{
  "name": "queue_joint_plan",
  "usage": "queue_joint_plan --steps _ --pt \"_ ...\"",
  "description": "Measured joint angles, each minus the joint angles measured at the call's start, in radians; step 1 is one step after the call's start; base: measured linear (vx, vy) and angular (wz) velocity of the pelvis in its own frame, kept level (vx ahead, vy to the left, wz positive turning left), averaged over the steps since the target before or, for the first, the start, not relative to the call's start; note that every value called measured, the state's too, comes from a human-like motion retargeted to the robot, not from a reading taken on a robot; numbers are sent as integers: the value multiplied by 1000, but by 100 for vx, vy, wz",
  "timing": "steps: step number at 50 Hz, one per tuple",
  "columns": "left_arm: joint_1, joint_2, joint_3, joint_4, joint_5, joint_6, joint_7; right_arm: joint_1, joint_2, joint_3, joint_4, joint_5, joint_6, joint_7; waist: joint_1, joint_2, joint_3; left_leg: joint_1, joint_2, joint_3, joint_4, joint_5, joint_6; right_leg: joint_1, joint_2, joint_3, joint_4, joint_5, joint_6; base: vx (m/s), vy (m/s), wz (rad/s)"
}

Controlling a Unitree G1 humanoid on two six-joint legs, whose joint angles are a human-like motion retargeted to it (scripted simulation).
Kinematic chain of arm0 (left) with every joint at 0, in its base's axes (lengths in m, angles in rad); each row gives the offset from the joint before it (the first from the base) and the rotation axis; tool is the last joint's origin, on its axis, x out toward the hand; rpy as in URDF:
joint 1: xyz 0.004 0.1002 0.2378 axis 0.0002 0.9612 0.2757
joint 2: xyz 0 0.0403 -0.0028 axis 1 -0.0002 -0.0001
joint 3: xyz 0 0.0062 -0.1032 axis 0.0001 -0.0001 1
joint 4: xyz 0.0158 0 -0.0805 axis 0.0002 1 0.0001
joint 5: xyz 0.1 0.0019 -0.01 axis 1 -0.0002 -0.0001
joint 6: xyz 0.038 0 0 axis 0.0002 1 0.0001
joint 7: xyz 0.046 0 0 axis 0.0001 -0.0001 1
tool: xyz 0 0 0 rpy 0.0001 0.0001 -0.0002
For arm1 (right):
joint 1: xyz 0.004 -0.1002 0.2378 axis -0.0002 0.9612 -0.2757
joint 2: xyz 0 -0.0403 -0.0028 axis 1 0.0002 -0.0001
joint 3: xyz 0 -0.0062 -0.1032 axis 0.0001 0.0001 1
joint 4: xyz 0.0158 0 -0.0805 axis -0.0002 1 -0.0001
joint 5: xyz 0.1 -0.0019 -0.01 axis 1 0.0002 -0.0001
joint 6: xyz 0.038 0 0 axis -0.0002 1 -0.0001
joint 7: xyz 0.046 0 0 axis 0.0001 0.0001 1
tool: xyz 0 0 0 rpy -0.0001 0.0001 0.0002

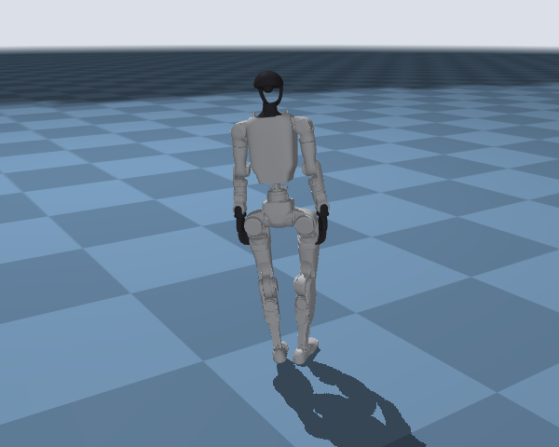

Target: In place motions

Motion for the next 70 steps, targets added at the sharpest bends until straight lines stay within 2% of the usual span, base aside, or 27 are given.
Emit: queue_joint_plan --steps 2,3,6,10,15,37,62,70 --pt "24 -2 6 21 9 4 4 3 3 9 -15 -3 -6 1 9 -14 4 41 -28 -5 -17 -4 4 38 -17 -35 -67 66 -20 8 1 19" --pt "38 0 13 30 21 9 4 5 5 15 -16 -6 -10 4 42 -19 -1 56 -32 14 -24 -8 4 62 -27 -27 -65 63 11 20 2 -32" --pt "92 -16 31 40 64 17 31 20 12 0 0 -18 -6 17 81 -15 -24 74 -37 -18 -16 -16 10 103 -28 -55 -110 89 15 18 -2 22" --pt "163 -36 55 33 14 -8 57 23 20 3 16 -31 -2 21 110 -24 -49 74 -51 -54 -4 -41 39 127 -23 -55 -133 87 5 1 -4 11" --pt "179 -55 87 60 -1 24 39 30 18 9 22 -40 -4 22 87 -15 -55 73 -64 -121 5 -62 77 141 -25 -89 -126 76 -2 -6 -4 42" --pt "123 -59 52 -40 -17 3 -5 73 -1 -47 132 -34 20 13 72 -22 -90 80 -54 -149 25 -117 75 160 -8 -84 -122 80 -32 -1 -3 8" --pt "118 -58 51 3 -4 5 4 69 -1 -48 134 -35 41 57 62 -20 -102 96 -43 -143 13 -155 79 156 8 -43 -116 114 -52 0 -1 -3" --pt "138 -52 58 11 -9 -18 40 54 -2 -45 112 -31 40 61 74 -34 -100 65 -43 -150 87 -219 82 139 0 -10 -101 130 -53 -1 -1 -5"
